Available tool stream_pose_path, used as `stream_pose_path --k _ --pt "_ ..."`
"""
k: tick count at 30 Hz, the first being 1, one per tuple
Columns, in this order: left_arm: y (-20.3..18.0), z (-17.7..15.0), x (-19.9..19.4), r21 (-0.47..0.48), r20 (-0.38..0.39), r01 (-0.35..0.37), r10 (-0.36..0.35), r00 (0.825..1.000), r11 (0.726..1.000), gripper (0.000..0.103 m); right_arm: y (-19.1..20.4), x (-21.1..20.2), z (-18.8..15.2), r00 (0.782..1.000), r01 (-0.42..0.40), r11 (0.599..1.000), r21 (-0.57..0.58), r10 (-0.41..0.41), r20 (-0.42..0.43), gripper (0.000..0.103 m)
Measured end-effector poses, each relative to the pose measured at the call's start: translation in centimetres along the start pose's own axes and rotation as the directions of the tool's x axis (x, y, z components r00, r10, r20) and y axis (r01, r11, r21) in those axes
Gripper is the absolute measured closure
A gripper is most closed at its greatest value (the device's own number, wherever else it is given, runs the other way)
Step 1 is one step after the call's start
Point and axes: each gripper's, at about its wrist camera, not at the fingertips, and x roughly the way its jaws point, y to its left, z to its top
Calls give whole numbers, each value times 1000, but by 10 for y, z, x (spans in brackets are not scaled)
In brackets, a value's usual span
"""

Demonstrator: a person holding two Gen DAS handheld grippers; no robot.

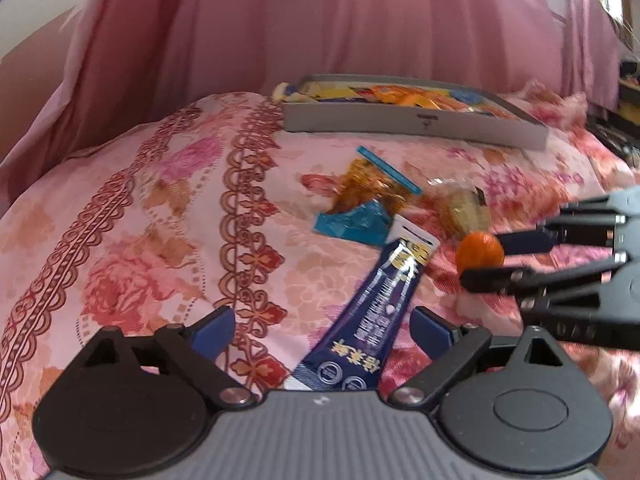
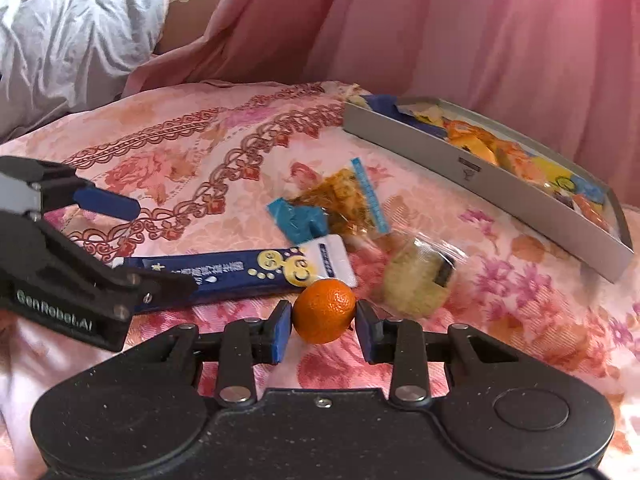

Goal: Organize snacks
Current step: 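Grasp the orange with the right tool while the left tool grasps the blue milk-powder stick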

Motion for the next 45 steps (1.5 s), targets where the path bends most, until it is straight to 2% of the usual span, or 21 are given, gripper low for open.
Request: stream_pose_path --k 4,6,8,11,16,20,23,27,36,39,45 --pt "-10 -3 4 58 -25 -9 10 1000 998 15 -7 0 0 999 -5 999 51 7 -37 67" --pt "-13 -5 5 80 -38 -11 14 999 997 21 -8 0 0 999 -17 997 69 20 -46 67" --pt "-14 -6 8 87 -55 -12 17 998 996 32 -7 0 0 998 -22 997 77 26 -54 67" --pt "-15 -7 9 90 -62 8 -2 998 996 41 -7 2 -2 997 -24 996 83 29 -66 67" --pt "-17 -6 7 104 -80 25 -16 997 994 50 -7 5 -3 996 -27 996 89 33 -77 67" --pt "-19 -3 7 94 -104 35 -25 994 995 50 -8 5 -3 996 -29 995 94 37 -82 67" --pt "-21 -4 8 108 -105 37 -26 994 993 45 -9 6 -4 995 -30 994 101 39 -88 67" --pt "-23 -3 11 119 -111 34 -21 994 992 45 -9 7 -4 995 -31 994 108 41 -90 67" --pt "-35 8 12 108 -162 -5 22 987 994 63 -9 4 -3 995 -25 996 89 33 -92 67" --pt "-39 11 11 70 -182 -19 31 983 997 67 -12 1 -3 995 -19 995 100 28 -93 67" --pt "-37 13 0 -125 -202 -4 -22 979 992 72 -18 -11 -1 997 -9 993 115 18 -76 67"
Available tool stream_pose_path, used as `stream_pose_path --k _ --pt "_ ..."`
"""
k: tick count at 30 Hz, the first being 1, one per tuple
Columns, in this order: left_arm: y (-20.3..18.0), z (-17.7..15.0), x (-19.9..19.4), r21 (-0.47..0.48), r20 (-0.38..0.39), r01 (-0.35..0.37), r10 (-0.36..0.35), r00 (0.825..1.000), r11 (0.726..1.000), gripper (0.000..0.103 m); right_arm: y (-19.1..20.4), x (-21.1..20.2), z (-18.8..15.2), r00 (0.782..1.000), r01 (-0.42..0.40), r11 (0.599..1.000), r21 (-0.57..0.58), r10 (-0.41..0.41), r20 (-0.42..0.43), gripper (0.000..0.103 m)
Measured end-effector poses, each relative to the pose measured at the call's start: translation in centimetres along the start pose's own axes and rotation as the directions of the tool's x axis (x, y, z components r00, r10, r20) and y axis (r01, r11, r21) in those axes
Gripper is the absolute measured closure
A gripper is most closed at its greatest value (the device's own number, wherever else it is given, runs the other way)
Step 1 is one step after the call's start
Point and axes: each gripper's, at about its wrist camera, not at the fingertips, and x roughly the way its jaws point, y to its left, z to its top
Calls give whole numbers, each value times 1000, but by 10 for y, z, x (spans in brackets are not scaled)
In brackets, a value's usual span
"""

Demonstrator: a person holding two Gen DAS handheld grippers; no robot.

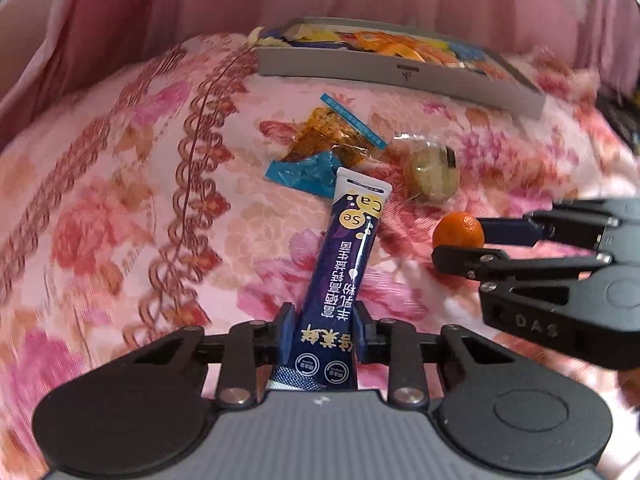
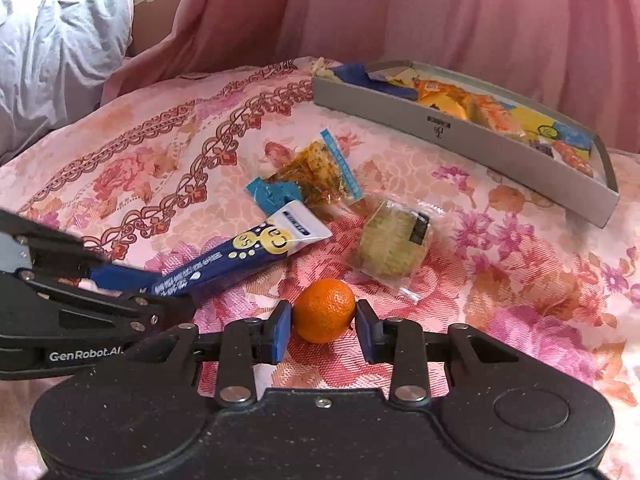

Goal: Organize snacks
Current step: 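Grasp the orange with the right tool while the left tool grasps the blue milk-powder stick, then lift the orange and blue stick toward the grey tray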

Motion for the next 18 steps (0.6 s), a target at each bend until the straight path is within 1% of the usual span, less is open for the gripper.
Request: stream_pose_path --k 2,6,10,12,14,16,18 --pt "-1 -4 -4 -37 0 -3 3 1000 999 72 0 -6 1 1000 5 1000 -6 -5 15 67" --pt "-7 -9 -13 -66 22 -9 11 1000 998 74 -3 -19 2 999 13 1000 -4 -12 47 67" --pt "-14 -9 -22 -93 56 5 0 998 996 74 -8 -34 3 996 26 1000 4 -26 84 67" --pt "-23 -8 -20 -73 27 -28 30 999 997 75 -11 -41 3 994 34 999 9 -34 100 67" --pt "-25 -11 -20 -105 16 -21 23 1000 994 76 -15 -47 3 993 43 999 17 -45 113 67" --pt "-24 -16 -25 -156 46 16 -8 999 988 77 -19 -54 3 990 54 998 21 -57 128 67" --pt "-27 -17 -30 -166 68 5 7 998 986 77 -23 -60 3 988 62 998 27 -65 142 67"
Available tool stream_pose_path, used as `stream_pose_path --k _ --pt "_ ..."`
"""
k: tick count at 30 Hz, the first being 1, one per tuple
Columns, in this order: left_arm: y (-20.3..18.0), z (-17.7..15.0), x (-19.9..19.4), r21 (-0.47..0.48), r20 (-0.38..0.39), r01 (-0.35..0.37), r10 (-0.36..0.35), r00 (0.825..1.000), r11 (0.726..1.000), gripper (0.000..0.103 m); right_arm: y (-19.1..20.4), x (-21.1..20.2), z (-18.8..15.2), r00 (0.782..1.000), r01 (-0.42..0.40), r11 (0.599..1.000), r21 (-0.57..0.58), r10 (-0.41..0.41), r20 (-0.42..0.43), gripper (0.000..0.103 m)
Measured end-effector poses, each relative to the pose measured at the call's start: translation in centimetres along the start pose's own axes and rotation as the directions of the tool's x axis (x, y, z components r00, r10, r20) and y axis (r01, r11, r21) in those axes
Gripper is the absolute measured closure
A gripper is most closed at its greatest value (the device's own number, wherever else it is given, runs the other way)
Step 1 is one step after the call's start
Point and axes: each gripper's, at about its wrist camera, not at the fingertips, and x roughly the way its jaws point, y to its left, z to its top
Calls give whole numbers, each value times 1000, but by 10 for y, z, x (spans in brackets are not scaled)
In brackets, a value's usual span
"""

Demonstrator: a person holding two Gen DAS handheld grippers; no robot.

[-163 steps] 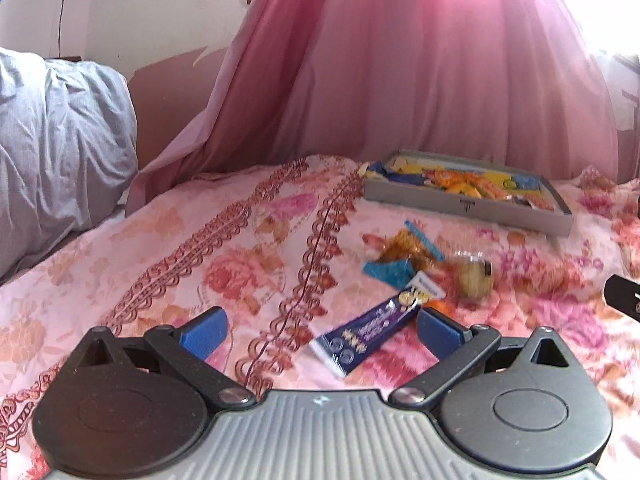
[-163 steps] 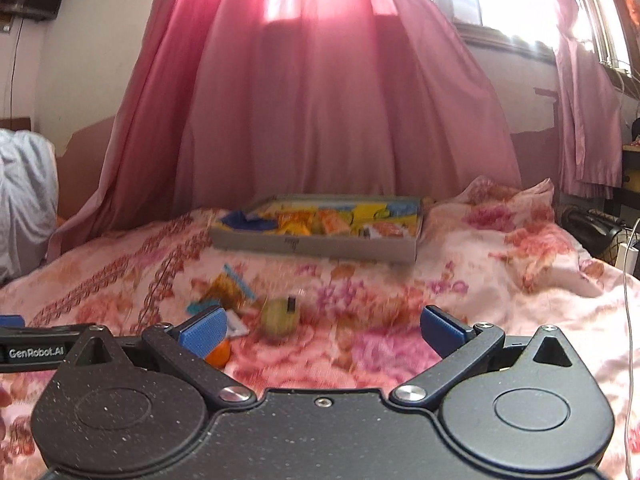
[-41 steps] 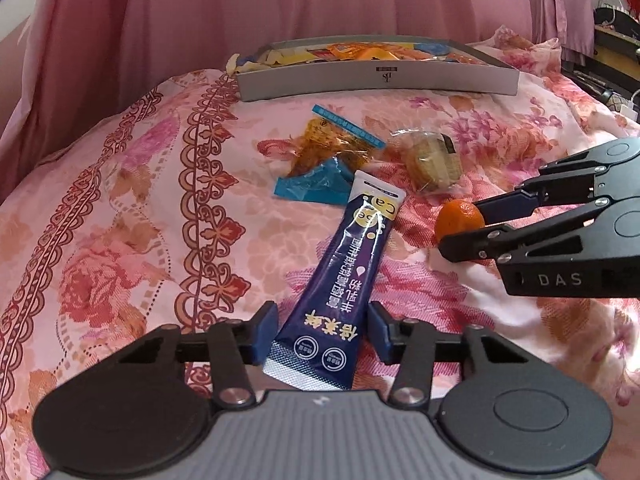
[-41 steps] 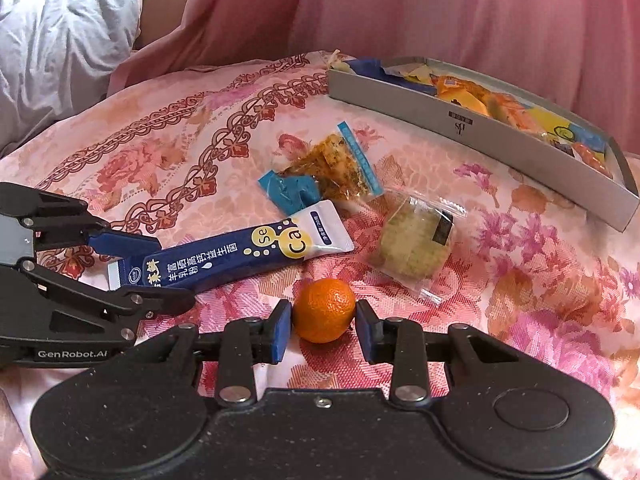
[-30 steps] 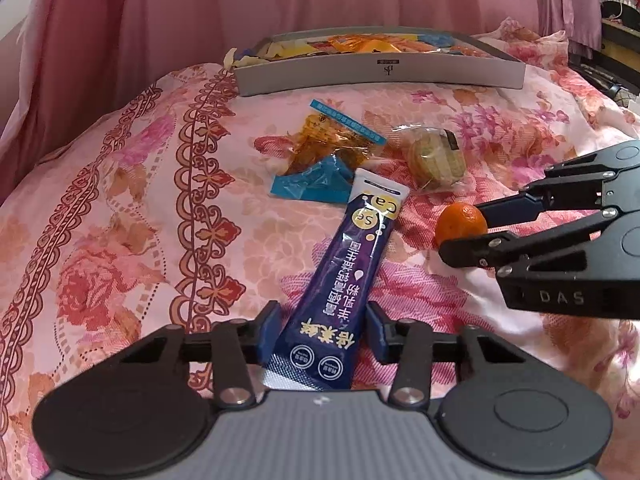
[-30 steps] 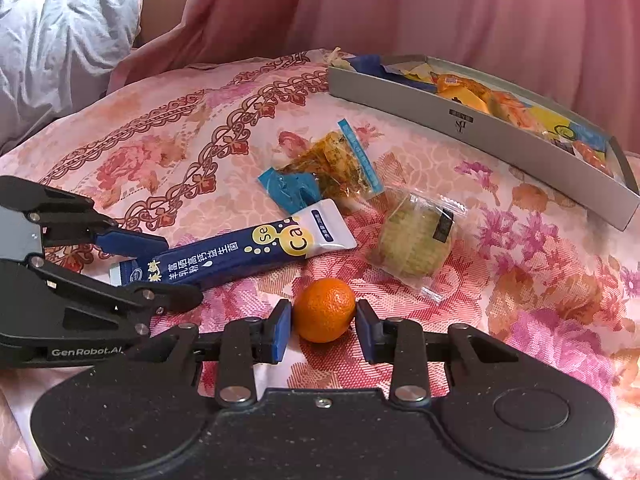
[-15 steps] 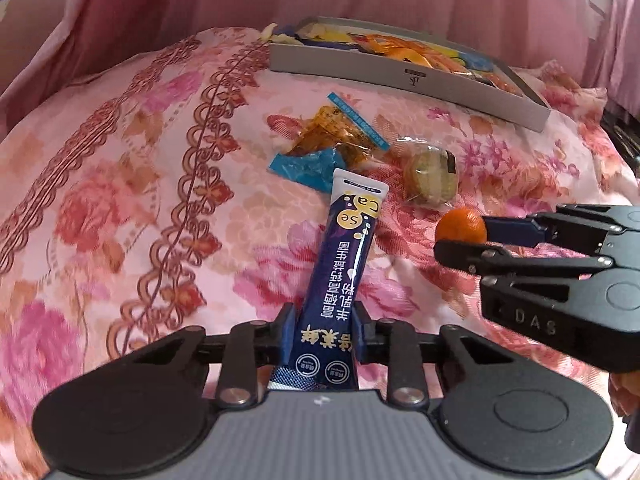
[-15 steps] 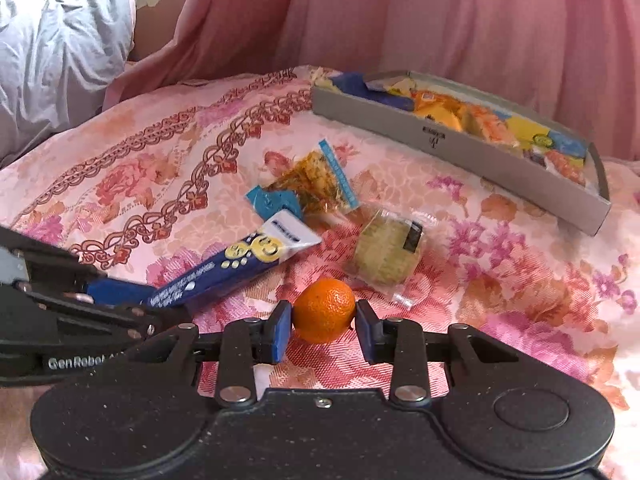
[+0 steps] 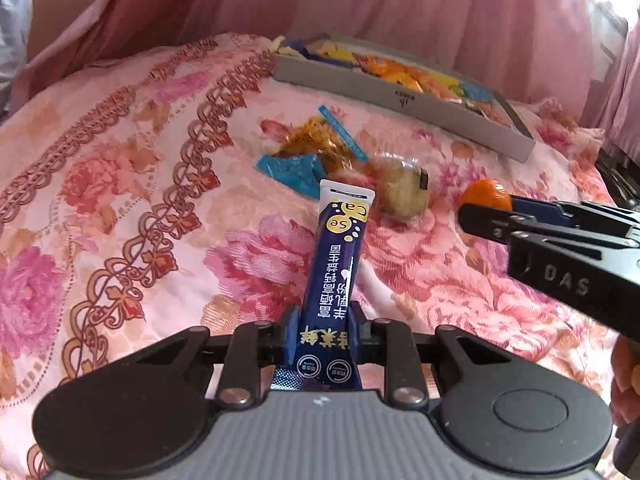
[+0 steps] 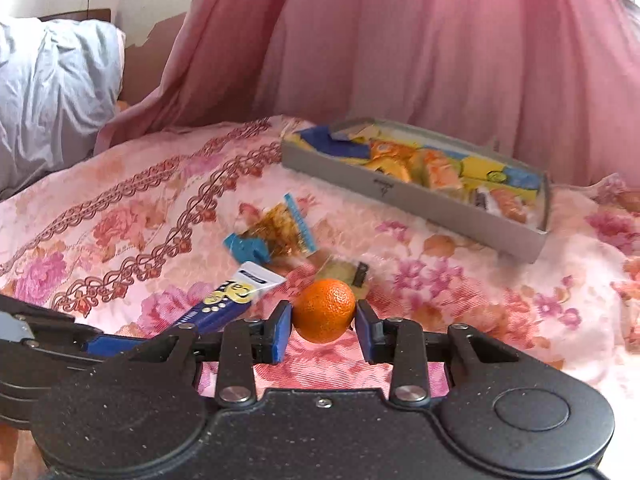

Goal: Organize snacks
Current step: 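Lift the orange and blue stick toward the grey tray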

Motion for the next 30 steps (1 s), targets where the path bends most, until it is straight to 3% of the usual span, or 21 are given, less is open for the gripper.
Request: stream_pose_path --k 8,16,23,30 --pt "-11 12 -11 -37 104 -12 15 995 999 77 -14 -13 6 998 0 999 54 -4 62 67" --pt "-29 52 -7 -60 189 -7 18 982 998 77 -29 -13 16 985 41 998 51 -49 164 67" --pt "-53 109 12 -60 250 -7 22 968 998 77 -63 7 28 949 74 989 128 -109 295 67" --pt "-65 173 51 -111 286 -37 68 956 993 76 -90 39 35 918 146 977 158 -193 348 67"
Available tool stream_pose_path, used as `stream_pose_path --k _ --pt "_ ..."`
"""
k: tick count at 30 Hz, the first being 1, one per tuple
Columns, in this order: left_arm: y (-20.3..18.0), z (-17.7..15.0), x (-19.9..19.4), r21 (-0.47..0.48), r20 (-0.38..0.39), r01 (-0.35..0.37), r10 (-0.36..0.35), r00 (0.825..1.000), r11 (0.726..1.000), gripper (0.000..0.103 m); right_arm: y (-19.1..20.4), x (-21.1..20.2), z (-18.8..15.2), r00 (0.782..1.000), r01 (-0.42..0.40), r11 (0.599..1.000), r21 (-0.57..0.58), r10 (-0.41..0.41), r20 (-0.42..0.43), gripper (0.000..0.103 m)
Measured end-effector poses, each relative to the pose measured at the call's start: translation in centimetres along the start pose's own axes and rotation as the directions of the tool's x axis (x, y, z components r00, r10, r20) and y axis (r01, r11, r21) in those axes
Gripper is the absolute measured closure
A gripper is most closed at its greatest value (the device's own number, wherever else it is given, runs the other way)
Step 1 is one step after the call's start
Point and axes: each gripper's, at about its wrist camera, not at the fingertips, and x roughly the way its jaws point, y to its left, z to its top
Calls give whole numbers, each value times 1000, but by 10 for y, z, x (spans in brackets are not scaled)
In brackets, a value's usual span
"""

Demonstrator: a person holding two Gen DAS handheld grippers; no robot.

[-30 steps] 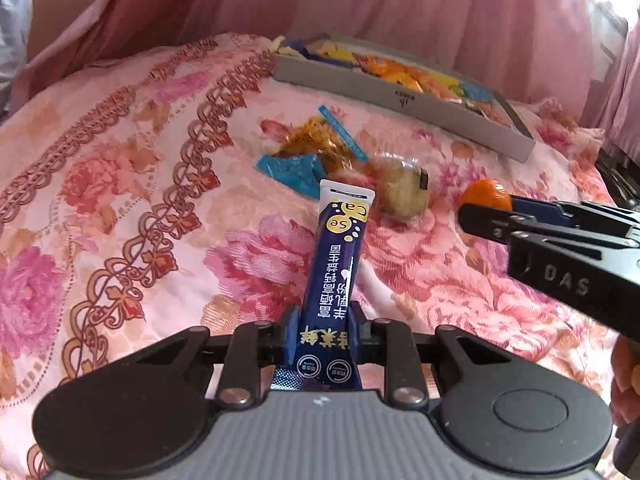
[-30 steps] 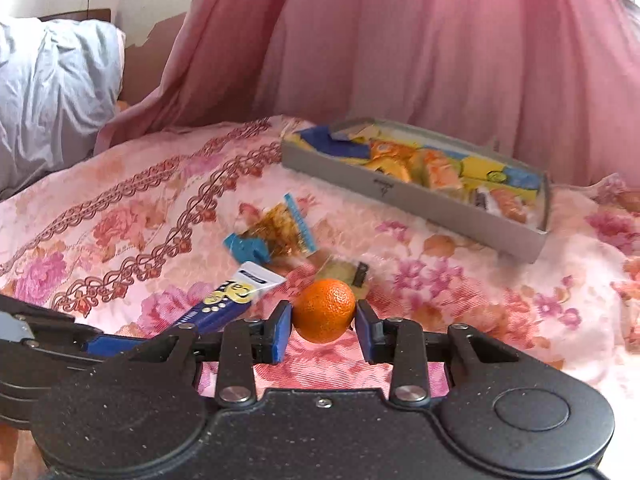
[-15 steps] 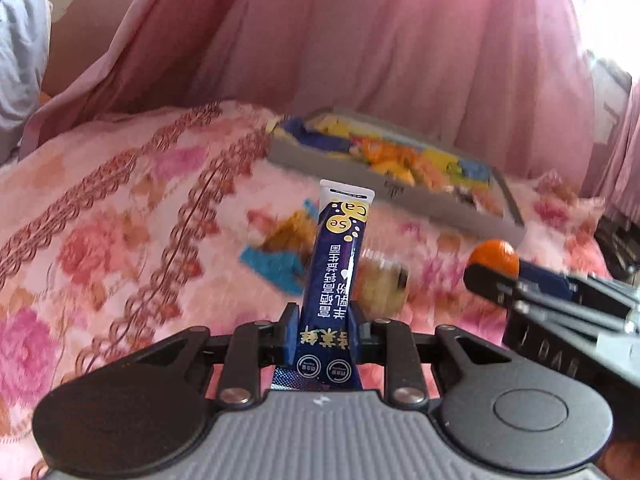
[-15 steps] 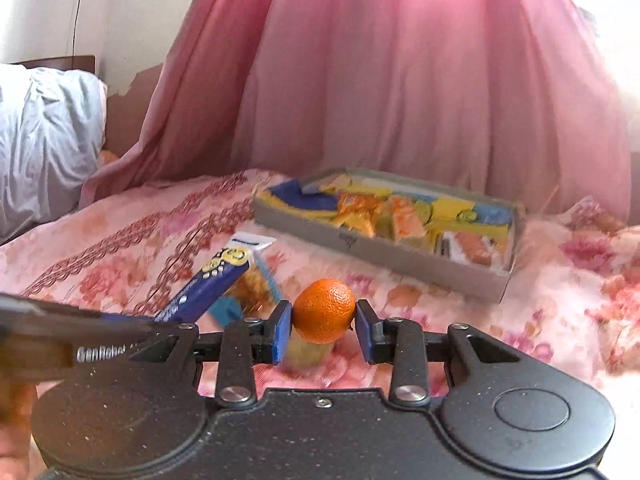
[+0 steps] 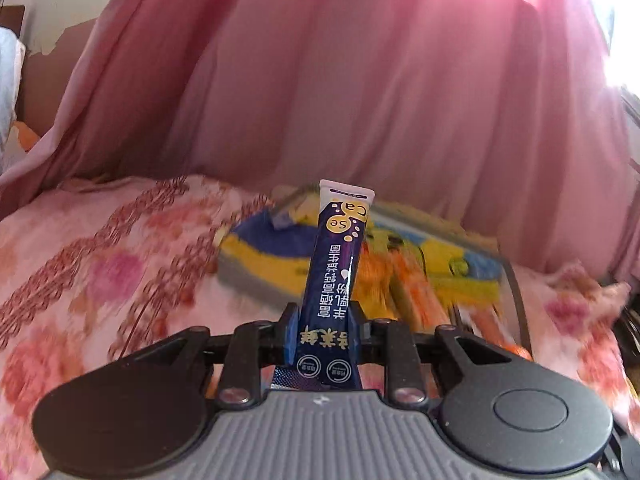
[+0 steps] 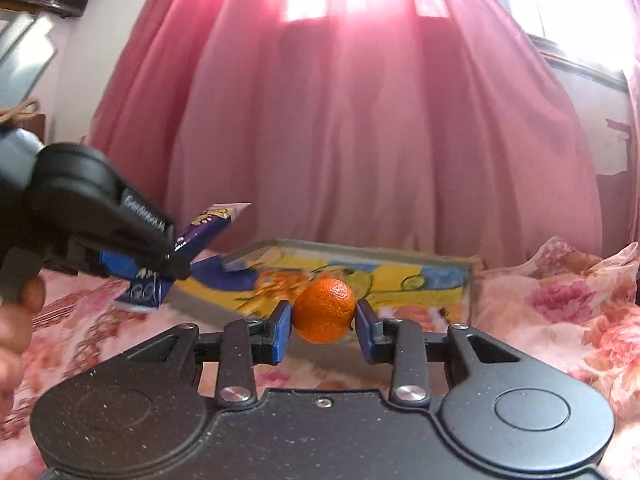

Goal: Organize snacks
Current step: 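Lift the orange and blue stick toward the grey tray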

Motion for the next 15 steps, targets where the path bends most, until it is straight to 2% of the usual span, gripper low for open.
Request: stream_pose_path --k 8,15 --pt "-12 15 66 18 25 -42 42 999 999 76 -18 40 -7 998 63 994 86 -64 3 67" --pt "-13 12 103 -33 3 -86 86 996 996 76 -19 61 -22 997 55 993 109 -50 -51 67"
